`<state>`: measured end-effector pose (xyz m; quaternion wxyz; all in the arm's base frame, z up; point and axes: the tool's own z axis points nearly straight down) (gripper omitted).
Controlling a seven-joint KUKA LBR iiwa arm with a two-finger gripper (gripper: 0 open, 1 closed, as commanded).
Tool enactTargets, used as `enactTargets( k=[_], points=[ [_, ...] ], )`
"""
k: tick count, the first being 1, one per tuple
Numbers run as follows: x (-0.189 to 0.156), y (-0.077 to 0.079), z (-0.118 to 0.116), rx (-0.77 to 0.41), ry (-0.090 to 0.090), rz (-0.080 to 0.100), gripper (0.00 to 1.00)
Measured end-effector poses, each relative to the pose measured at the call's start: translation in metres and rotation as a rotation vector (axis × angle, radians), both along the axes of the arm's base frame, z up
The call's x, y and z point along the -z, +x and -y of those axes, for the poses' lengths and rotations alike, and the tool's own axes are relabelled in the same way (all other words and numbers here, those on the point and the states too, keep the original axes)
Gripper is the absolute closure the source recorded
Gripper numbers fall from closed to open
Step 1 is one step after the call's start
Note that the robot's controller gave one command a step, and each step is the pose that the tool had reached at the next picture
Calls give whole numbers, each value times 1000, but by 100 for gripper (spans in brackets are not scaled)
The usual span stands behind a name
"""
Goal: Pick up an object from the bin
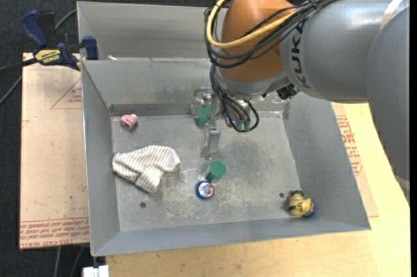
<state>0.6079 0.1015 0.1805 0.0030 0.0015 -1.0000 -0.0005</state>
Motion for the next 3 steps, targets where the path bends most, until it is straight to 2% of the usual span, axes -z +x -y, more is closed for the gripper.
enactTargets(
  k=[1,2,3],
  points=[
    [-5,2,1,3,1,8,0],
    [87,-32,1,-110,1,-7,0],
    [111,-32,-47,-179,4,8,0]
  ],
)
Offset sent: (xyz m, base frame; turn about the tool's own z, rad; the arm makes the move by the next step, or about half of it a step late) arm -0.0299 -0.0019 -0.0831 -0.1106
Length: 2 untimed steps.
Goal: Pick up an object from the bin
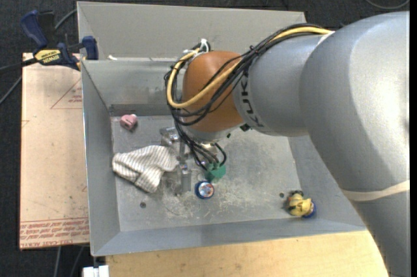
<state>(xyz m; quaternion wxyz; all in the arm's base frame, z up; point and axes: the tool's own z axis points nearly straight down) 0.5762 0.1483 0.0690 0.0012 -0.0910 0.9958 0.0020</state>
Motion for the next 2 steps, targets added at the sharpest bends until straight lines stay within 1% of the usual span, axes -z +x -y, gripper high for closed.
enactTargets(
  k=[1,2],
  points=[
    [-9,45,-20,3,-1,-12,100],
    [-9,45,-20,4,-1,-12,100]
  ],
)
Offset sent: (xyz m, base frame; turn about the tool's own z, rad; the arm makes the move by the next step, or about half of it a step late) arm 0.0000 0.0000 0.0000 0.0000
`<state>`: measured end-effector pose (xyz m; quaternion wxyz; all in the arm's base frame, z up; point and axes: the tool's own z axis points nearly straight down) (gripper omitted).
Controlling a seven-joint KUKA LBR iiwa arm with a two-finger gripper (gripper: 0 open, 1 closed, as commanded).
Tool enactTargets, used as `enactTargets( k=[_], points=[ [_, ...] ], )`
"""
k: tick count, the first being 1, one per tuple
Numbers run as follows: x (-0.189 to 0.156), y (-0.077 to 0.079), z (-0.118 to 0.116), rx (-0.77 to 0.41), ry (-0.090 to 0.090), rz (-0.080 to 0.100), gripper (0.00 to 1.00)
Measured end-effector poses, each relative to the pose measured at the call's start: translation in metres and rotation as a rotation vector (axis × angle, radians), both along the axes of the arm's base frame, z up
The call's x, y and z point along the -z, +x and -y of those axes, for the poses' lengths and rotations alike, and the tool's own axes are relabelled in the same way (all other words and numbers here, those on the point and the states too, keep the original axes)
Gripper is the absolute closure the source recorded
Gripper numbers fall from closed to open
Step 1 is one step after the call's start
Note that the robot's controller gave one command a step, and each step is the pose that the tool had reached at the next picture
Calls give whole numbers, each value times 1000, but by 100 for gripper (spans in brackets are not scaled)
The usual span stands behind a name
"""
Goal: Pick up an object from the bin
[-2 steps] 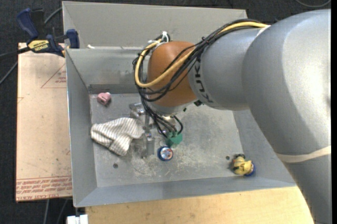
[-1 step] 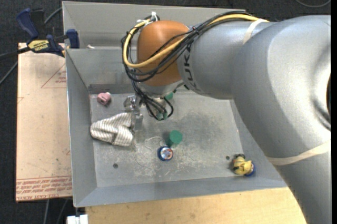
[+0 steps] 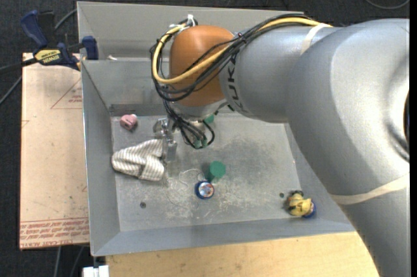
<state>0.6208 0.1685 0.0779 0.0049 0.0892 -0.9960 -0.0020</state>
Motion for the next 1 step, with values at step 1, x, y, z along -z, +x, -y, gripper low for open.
enactTargets(
  k=[1],
  points=[
    [-133,-13,0,-4,2,4,100]
  ],
)
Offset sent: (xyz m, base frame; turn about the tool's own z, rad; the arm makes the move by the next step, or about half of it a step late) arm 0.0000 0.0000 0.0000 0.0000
